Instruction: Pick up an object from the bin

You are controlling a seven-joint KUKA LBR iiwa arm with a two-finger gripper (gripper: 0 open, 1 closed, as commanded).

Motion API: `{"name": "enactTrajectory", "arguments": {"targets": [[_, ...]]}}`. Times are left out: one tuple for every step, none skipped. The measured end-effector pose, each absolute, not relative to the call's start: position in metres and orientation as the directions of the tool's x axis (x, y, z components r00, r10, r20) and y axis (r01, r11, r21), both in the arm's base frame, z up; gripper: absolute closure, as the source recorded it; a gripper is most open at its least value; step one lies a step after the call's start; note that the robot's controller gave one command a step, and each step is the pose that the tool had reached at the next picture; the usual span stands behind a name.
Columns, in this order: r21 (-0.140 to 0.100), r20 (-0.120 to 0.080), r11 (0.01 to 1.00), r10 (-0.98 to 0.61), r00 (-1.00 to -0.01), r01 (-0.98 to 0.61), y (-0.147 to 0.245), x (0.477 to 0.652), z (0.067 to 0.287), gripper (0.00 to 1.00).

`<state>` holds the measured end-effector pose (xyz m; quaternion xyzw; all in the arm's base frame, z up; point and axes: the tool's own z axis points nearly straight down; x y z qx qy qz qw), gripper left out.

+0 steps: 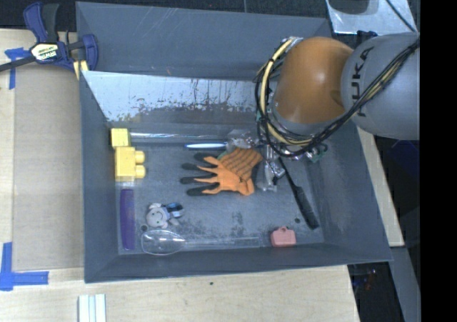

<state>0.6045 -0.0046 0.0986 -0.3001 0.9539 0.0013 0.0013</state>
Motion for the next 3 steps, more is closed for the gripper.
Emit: {"name": "enactTrajectory", "arguments": {"targets": [[-0.014,-0.011,0.776,-0.631,-0.775,-0.631,0.015,0.621,0.070,0.00],[-0.011,-0.018,0.812,-0.584,-0.811,-0.584,0.045,0.615,0.074,1.00],[-0.011,-0.018,0.811,-0.584,-0.811,-0.584,0.045,0.615,0.074,1.00]]}}
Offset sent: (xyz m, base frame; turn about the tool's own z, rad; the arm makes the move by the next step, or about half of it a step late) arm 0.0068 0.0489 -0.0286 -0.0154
